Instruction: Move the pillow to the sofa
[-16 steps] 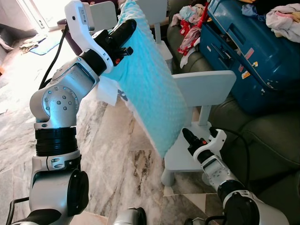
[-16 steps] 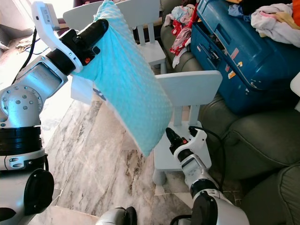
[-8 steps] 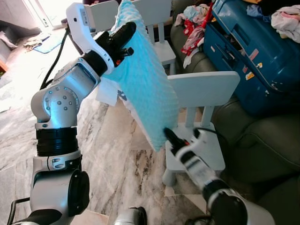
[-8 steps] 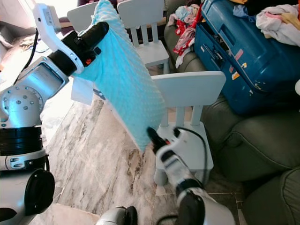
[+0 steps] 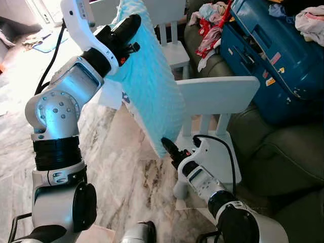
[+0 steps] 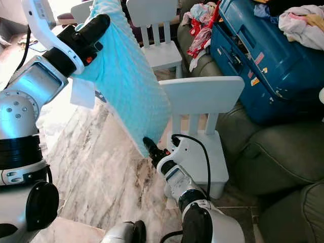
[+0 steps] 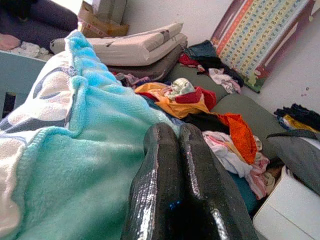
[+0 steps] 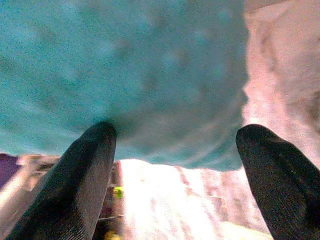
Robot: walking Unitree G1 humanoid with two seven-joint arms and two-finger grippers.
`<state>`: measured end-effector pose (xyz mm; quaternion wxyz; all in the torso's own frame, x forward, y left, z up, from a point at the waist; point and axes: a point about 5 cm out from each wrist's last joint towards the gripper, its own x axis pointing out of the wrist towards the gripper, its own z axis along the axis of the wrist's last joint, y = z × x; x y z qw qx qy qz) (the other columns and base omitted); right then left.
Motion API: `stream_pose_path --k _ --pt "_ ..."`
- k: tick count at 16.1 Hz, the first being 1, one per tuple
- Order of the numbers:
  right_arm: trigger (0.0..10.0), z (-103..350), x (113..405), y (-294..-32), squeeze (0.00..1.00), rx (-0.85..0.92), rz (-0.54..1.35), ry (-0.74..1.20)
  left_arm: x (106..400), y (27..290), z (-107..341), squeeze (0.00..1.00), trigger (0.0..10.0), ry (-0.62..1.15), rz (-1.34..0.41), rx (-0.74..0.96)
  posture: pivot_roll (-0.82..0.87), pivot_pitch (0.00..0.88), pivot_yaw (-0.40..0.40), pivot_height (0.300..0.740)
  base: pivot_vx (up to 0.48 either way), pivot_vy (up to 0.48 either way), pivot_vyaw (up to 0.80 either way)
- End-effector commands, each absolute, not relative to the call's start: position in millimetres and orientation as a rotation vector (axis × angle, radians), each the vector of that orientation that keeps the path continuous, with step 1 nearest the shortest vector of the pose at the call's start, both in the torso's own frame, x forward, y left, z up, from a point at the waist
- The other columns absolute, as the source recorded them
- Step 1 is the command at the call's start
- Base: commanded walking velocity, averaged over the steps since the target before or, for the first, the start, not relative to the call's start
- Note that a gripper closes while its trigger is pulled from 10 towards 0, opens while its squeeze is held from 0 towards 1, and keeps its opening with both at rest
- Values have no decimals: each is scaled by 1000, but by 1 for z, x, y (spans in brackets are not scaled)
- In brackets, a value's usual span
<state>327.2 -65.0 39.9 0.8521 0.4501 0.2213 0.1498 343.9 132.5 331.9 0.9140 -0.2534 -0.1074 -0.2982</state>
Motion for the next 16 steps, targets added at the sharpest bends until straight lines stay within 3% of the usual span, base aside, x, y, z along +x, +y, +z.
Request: stream_pose_path --k 1,4,5,6,10,16 --pt "10000 32 319 -55 1000 936 314 513 336 137 350 0 10000 -290 -621 -508 278 203 86 740 0 0 0" --pt "10000 26 318 -65 1000 936 244 519 334 137 355 0 10000 -297 -614 -518 310 205 82 740 0 0 0" --pt "10000 28 319 -65 898 978 211 506 332 137 360 0 10000 -307 -608 -531 333 207 80 740 0 0 0" --pt "10000 32 322 -63 0 1042 196 485 330 137 363 0 10000 -312 -601 -538 353 207 79 740 0 0 0" --pt "10000 56 337 -55 0 1263 207 365 326 143 368 0 10000 -317 -574 -545 391 203 83 740 0 0 0" --pt "10000 74 350 -60 0 1417 202 256 324 145 368 0 10000 -304 -554 -579 403 200 89 740 0 0 0"
